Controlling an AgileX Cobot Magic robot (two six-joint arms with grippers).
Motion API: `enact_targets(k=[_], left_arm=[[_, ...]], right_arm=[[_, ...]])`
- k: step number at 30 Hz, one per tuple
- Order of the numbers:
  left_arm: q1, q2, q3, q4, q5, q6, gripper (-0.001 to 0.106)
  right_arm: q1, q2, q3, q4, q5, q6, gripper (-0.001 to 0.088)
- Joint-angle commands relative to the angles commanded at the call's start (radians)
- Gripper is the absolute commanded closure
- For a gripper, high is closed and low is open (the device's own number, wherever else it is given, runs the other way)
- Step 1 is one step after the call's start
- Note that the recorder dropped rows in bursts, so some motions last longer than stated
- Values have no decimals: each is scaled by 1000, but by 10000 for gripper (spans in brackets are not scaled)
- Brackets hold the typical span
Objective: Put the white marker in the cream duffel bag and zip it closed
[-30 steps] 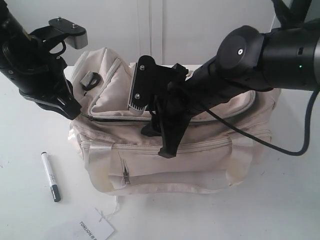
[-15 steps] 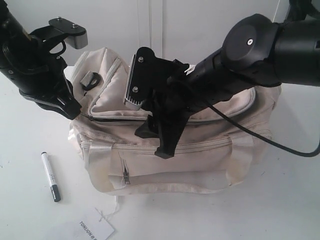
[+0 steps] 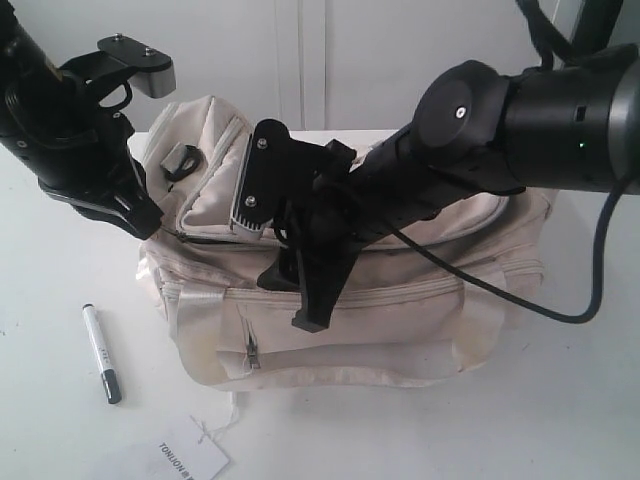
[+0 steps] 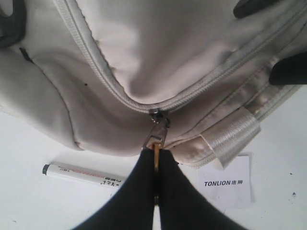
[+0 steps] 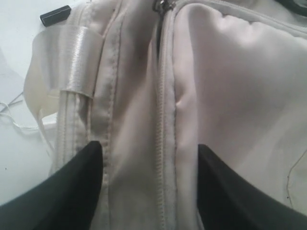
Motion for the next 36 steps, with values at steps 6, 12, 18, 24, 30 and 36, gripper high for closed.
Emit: enact_targets(k=[6, 12, 18, 24, 30, 36], left_arm=[[0, 0, 0, 0, 0, 0, 1053], [0, 0, 0, 0, 0, 0, 1053], [0, 0, 0, 0, 0, 0, 1053], [0, 0, 0, 0, -3, 0, 1053], [0, 0, 0, 0, -9, 0, 1053], [0, 0, 0, 0, -24, 0, 1053]], right_arm=[[0, 2, 0, 0, 0, 0, 517], [0, 2, 0, 0, -6, 0, 816], [-2, -7, 0, 0, -9, 0, 868], [-2, -38, 0, 0, -14, 0, 868], [-2, -69, 0, 0, -34, 0, 868], [-2, -74, 0, 0, -34, 0, 868]])
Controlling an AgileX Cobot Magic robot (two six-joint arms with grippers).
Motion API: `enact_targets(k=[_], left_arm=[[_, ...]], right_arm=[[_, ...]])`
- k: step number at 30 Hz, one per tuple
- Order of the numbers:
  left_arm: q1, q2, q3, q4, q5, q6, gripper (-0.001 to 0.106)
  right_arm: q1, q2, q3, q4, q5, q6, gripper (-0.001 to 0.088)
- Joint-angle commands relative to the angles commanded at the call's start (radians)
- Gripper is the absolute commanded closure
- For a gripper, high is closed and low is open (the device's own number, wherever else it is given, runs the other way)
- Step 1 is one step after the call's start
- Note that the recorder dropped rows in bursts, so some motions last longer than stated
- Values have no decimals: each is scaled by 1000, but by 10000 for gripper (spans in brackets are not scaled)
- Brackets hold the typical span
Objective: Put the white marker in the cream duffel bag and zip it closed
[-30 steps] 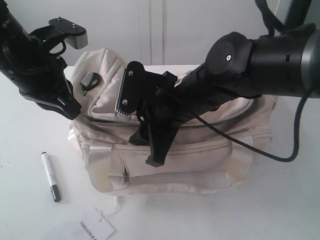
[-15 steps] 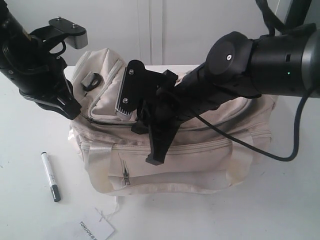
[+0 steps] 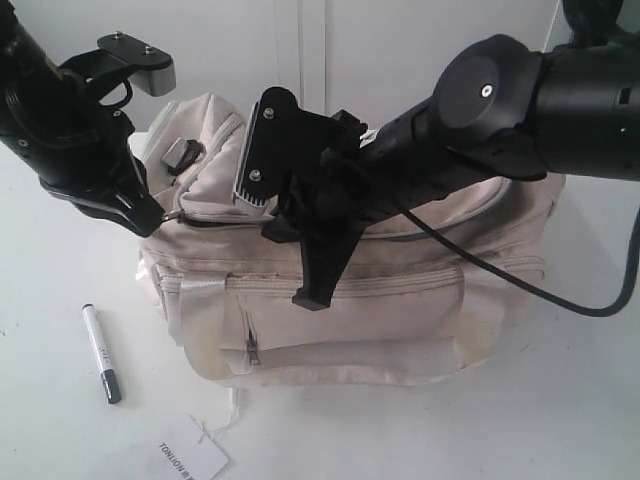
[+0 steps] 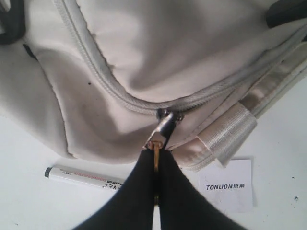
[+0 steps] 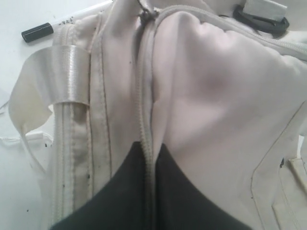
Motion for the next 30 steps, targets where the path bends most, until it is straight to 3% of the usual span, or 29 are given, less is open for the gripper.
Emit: enact_targets(k=[23, 30], left_arm=[[0, 0, 0, 217, -59, 0, 1053], [0, 0, 0, 253, -138, -2, 1053]], right_arm=[[0, 0, 0, 0, 2, 0, 868], [0, 0, 0, 0, 4, 0, 868]])
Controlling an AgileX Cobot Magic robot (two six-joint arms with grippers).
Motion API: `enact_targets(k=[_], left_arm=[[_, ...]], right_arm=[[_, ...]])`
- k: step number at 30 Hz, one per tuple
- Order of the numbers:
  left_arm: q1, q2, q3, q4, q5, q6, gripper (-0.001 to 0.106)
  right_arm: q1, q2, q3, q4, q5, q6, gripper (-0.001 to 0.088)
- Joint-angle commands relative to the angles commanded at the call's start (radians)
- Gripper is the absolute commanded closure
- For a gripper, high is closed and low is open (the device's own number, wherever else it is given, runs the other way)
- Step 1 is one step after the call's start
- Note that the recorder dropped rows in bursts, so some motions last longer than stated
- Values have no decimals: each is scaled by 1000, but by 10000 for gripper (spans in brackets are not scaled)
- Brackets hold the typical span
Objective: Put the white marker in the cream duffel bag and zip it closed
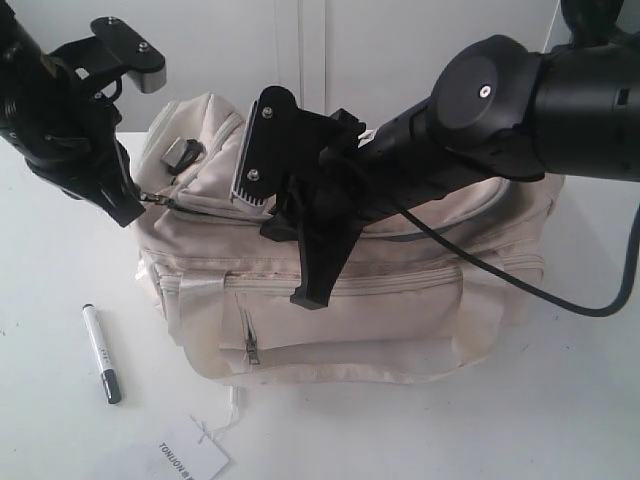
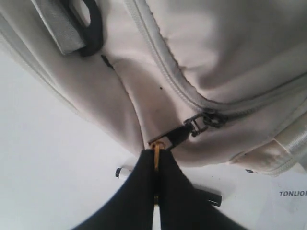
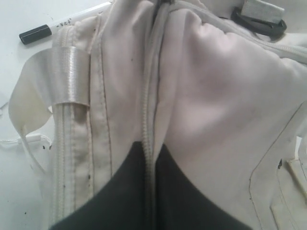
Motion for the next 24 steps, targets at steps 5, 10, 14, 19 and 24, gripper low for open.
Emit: enact_targets(k=[5, 10, 14, 19, 24], left_arm=[[0, 0, 0, 0, -75, 0, 1053], [0, 0, 0, 1, -110, -2, 1053], [0, 0, 0, 1, -143, -2, 1053], [0, 0, 0, 1, -196, -2, 1053], [0, 0, 0, 1, -264, -2, 1053]], right_arm=[[0, 0, 0, 0, 0, 0, 868], [0, 0, 0, 0, 5, 0, 868], [0, 0, 0, 0, 7, -4, 868], [0, 0, 0, -35, 27, -12, 868], [0, 0, 0, -44, 33, -12, 868]])
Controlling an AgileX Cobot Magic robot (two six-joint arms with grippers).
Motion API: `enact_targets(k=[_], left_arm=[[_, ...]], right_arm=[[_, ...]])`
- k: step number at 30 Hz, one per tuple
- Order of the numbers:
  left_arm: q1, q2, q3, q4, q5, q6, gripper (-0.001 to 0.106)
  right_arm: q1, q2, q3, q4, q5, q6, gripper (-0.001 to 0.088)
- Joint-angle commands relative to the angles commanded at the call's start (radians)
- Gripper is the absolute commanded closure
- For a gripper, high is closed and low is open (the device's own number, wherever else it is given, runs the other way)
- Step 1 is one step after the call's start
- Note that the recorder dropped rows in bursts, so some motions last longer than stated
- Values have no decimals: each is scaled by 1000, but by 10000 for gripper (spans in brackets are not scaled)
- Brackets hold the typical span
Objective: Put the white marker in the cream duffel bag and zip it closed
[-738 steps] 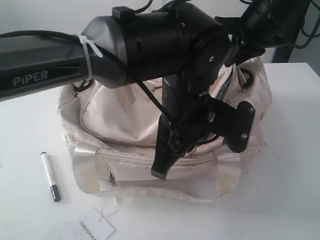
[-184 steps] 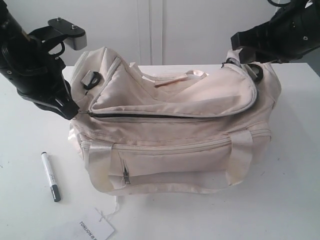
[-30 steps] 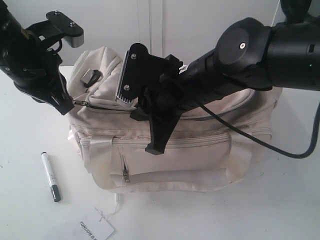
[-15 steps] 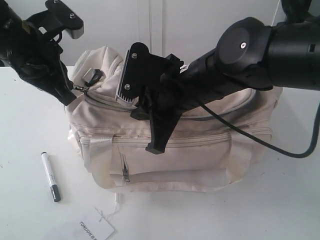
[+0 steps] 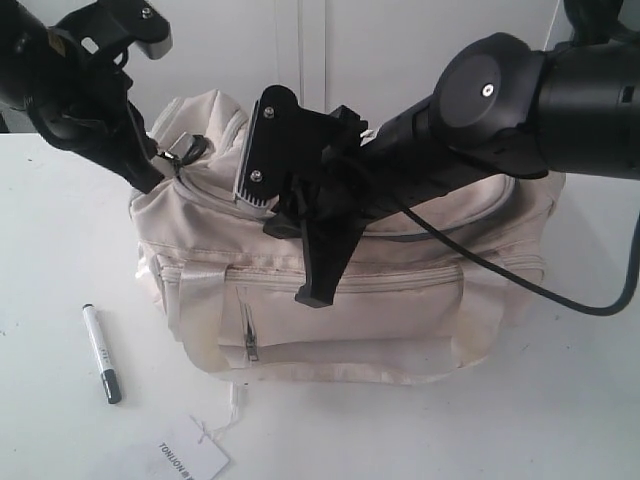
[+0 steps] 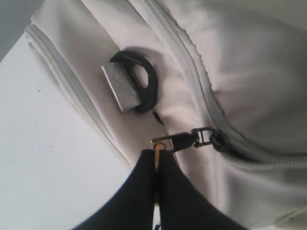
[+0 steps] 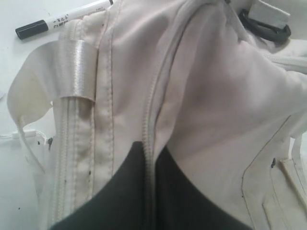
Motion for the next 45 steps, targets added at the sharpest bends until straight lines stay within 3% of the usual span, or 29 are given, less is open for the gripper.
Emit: enact_targets(k=[10, 29, 33, 35, 38, 45], left_arm=[[0, 29, 0, -3, -49, -3, 1053], [3, 50, -2, -292, -63, 6, 1053], [43, 52, -23, -459, 19, 108, 1053], [85, 57, -52, -600, 110, 220, 1053], [141, 64, -79, -741, 162, 286, 1053], [160, 96, -94, -763, 167, 290, 1053]], right_arm=[[0, 0, 0, 1, 7, -42, 868], [0, 0, 0, -23, 13, -71, 868], [0, 0, 0, -23, 13, -71, 868], [0, 0, 0, -23, 11, -71, 868], [0, 0, 0, -25, 11, -71, 868], [0, 2, 0, -25, 13, -71, 868]])
